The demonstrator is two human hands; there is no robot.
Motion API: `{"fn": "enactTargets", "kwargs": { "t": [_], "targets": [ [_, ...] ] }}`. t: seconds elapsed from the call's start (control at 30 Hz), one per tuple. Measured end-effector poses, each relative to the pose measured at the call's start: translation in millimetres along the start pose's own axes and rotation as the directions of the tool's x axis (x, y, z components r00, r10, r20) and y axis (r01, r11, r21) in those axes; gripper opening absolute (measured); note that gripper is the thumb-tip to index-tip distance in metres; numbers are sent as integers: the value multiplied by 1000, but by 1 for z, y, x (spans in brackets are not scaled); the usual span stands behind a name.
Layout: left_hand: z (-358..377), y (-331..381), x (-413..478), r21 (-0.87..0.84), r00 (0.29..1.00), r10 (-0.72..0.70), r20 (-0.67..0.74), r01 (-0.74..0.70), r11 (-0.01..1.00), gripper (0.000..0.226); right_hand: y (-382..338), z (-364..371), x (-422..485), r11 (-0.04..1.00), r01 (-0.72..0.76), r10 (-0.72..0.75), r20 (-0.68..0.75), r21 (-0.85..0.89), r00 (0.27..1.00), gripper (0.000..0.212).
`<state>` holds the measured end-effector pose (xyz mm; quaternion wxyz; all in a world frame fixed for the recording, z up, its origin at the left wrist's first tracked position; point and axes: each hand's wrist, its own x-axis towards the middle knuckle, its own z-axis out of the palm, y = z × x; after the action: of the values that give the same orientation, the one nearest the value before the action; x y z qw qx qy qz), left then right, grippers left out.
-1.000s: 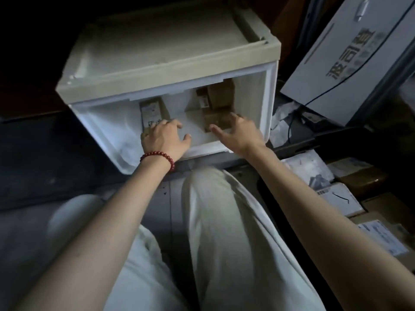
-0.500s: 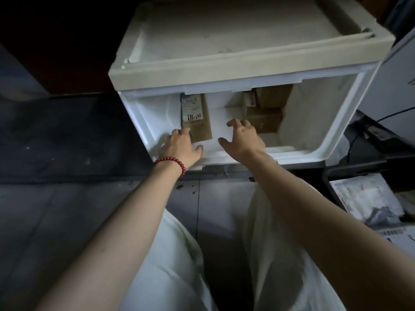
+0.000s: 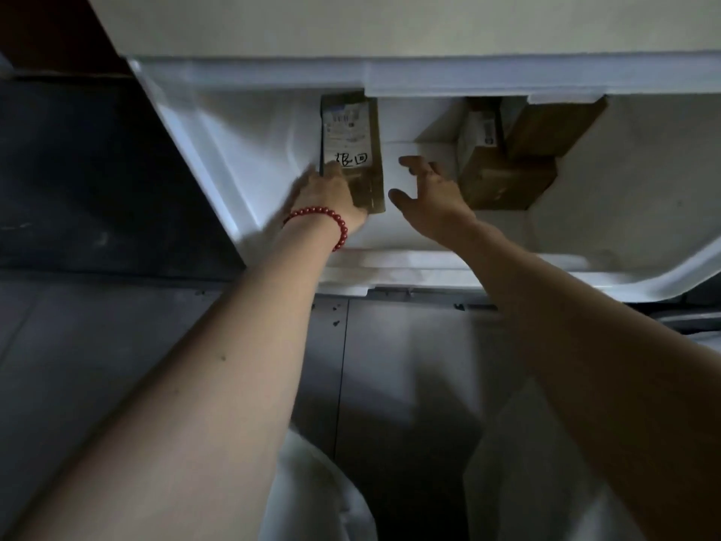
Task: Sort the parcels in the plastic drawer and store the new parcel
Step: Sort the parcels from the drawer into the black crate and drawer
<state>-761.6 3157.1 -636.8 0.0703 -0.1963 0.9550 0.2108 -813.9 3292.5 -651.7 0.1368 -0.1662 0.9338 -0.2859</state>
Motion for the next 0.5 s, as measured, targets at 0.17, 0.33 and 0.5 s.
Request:
{"fn": "enactTargets", "kwargs": {
  "t": [0.17,0.33,0.5],
  "targets": [
    [17,2,31,-93,998,-53,-47,48,995,71,8,18,17,996,-35,36,-3,87,999,50],
    [31,3,52,-140,983,-141,-118,124,982,72,10,29,28,989,-11,9,10,149,1000,50],
    [33,8,59,-274,969,-196,-152,149,950,61,11,29,38,944,-71,76,-5,321,997,46]
  ]
}}
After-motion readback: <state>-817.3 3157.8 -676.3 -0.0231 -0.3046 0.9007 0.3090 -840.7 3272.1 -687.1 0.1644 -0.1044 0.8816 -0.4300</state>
